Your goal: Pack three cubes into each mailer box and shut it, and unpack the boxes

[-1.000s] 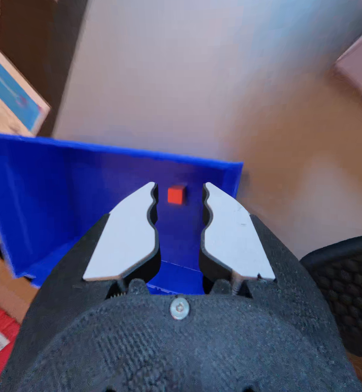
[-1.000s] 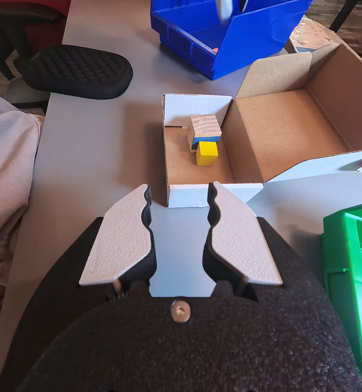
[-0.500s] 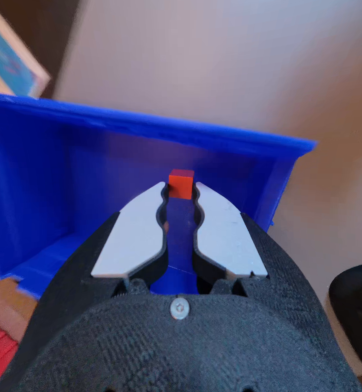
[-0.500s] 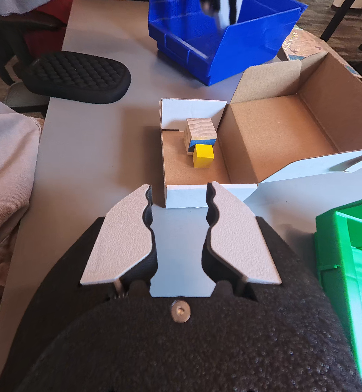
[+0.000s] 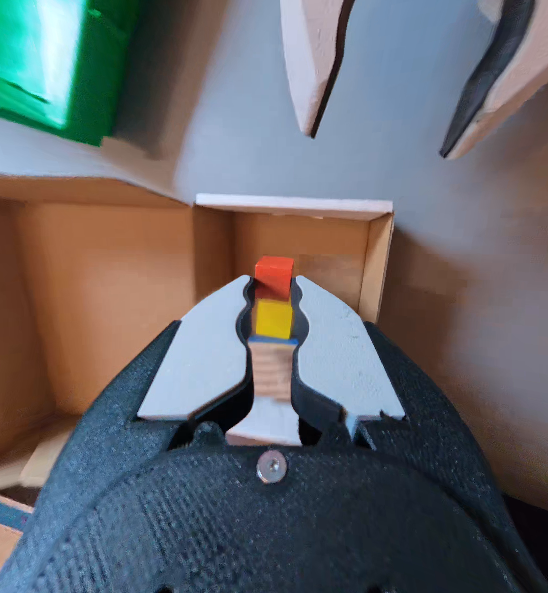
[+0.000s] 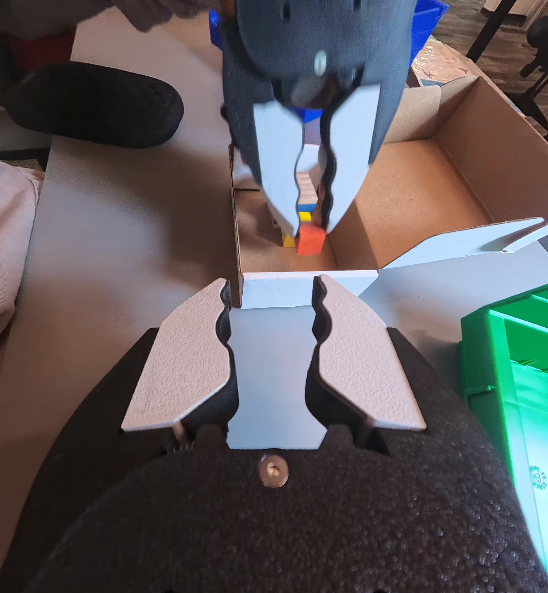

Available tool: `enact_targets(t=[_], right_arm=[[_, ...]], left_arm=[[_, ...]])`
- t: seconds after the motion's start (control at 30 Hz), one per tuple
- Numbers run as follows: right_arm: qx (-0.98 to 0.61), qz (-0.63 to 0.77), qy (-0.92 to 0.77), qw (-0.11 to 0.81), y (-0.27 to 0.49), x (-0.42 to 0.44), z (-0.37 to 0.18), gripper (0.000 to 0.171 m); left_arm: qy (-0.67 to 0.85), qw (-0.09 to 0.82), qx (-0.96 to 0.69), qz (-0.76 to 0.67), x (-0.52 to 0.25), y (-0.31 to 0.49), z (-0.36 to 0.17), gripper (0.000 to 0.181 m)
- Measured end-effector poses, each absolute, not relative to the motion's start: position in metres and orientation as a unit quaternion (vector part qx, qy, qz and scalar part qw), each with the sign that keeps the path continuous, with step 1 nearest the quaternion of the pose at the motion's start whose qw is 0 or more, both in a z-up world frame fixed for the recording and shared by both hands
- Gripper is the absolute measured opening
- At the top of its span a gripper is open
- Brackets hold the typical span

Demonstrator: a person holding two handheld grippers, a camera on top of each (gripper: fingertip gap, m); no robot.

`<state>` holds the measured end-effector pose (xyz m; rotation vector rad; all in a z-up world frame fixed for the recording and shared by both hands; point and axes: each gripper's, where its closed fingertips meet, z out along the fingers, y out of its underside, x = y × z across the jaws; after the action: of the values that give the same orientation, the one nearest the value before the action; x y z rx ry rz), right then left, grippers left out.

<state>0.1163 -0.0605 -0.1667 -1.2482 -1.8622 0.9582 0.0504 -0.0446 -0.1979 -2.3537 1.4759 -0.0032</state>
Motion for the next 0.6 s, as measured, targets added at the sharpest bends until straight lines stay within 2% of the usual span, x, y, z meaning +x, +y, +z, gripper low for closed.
enact_targets(t=[0.17,0.33,0.37,0.47,0.6], right_arm=[[-0.477,0.371,-0.713,0.355,-0.058,0.119,-0.161,0.048],[-0.480,0.368,-0.710,0.360,-0.054,0.120,-0.160,0.048],[-0.481,0.369,-0.709,0.360,-0.053,0.120,-0.160,0.048],[-0.496,0.367,-0.699,0.362,-0.047,0.117,-0.162,0.047],[-0.539,0.390,-0.639,0.387,-0.028,0.108,-0.153,0.045]], left_arm=[[0.550,0.118,-0.827,0.017,0.051,-0.044,-0.224,0.021],[0.555,0.102,-0.826,0.023,0.046,-0.047,-0.232,0.021],[0.554,0.105,-0.826,0.025,0.045,-0.047,-0.232,0.027],[0.545,0.146,-0.825,0.010,0.047,-0.050,-0.220,0.038],[0.470,0.300,-0.830,-0.002,0.033,-0.043,-0.164,0.046]])
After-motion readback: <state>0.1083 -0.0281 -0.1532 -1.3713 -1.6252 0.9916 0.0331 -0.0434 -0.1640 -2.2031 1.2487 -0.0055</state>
